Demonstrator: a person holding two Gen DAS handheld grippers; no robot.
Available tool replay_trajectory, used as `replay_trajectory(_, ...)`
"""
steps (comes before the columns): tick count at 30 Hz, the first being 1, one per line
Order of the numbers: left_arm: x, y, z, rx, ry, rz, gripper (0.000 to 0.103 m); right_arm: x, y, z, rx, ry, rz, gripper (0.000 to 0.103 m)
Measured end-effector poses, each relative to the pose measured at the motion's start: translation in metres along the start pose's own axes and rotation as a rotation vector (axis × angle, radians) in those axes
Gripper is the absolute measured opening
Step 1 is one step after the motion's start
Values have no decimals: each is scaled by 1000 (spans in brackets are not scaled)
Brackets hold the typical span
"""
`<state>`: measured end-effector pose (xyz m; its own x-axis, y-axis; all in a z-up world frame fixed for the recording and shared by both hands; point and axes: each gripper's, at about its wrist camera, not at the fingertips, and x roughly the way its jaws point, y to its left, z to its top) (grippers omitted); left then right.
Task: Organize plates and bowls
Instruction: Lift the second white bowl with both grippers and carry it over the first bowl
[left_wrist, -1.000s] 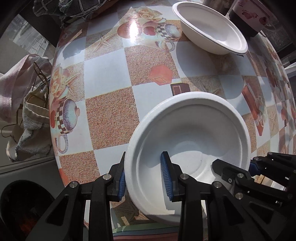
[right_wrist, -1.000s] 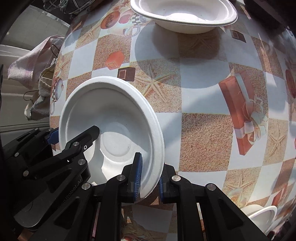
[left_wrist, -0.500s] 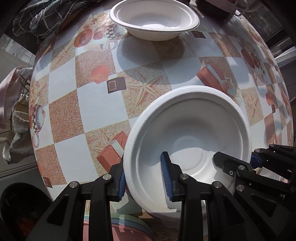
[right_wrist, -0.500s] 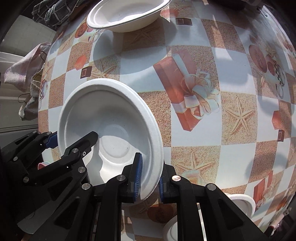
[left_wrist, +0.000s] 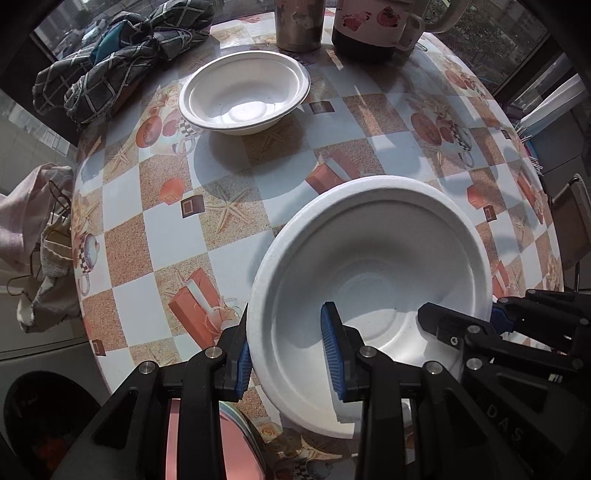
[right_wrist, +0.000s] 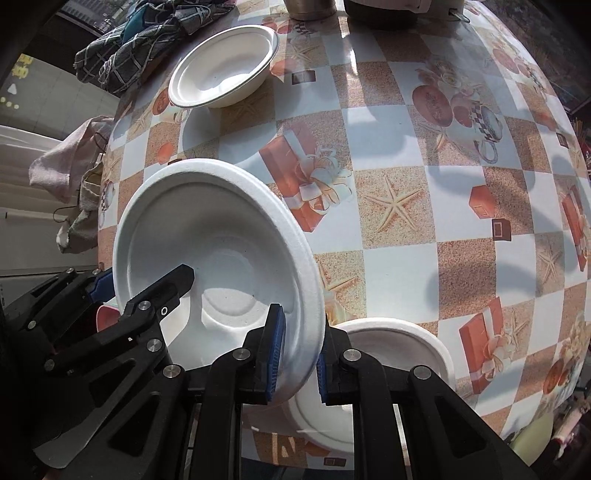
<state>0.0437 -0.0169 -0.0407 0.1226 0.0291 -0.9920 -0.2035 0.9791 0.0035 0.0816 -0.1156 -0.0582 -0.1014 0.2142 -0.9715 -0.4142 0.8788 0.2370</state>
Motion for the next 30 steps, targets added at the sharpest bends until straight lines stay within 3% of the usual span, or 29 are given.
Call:
replay_trajectory(5,-13,-26,-10,67,-15,-21,37,-10,-21,-22,70,-21,3,18)
replay_trajectory(15,0,-90,-30,235,16,-46,37,-23,-77,-70,223,-13,-35,18)
replay_trajectory(21,13,-109,-38,285,46,-54,37,-22,-100,-86,272,-3,-55,18)
replay_trajectory(24,15,-110,-39,288,50,-62,46,-18,-102,-87,277,-3,-47,18)
replay_trajectory(28,15,-104,-39,284,50,-36,71,-14,-107,-88,285,5,-65,19)
replay_trajectory(30,13,-95,-40,265,47,-45,76,-14,-111,-89,301,8,-70,19)
